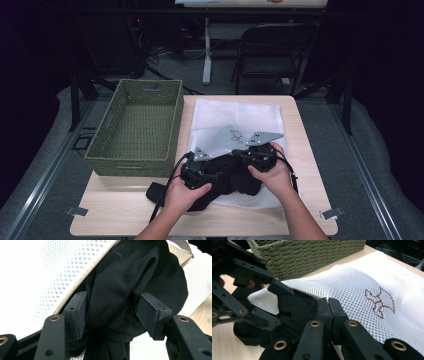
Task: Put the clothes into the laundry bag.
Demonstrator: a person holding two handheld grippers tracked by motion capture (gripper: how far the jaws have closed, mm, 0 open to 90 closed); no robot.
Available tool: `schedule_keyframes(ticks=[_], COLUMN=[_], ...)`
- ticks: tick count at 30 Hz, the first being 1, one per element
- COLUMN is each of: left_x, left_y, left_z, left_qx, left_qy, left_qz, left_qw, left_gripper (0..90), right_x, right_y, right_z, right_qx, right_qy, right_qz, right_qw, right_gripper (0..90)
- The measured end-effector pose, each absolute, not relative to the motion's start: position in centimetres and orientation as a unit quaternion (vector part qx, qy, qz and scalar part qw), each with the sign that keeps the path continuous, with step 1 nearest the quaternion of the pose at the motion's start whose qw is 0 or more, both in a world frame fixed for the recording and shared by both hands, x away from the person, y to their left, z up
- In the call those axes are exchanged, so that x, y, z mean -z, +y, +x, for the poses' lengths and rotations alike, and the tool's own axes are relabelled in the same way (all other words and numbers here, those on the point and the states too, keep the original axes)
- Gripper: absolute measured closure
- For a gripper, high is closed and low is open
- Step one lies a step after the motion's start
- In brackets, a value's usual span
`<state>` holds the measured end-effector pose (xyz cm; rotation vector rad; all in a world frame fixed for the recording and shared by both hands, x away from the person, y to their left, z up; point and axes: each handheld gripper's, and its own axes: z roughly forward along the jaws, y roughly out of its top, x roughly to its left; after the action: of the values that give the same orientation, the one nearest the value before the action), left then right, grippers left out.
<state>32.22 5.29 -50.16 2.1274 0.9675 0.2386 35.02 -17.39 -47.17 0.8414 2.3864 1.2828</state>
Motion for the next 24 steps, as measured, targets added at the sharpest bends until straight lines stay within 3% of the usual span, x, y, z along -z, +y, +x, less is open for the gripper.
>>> schedule_keyframes(ticks=[9,24], left_x=[50.1,53.6], left_y=[7.0,10.1], left_z=[30.6,28.9], left_qx=[-0.088,-0.079], left_qy=[0.378,0.384], left_qz=[0.839,0.850], left_qw=[0.382,0.352], left_gripper=[41.8,42.3], right_x=[47.2,47.1], right_y=[-17.3,-17.3], right_z=[35.0,34.9], right_qx=[-0.446,-0.446], right_qy=[0.832,0.832], right_qz=[0.292,0.292], right_qw=[0.153,0.155], right_gripper=[89.1,89.1])
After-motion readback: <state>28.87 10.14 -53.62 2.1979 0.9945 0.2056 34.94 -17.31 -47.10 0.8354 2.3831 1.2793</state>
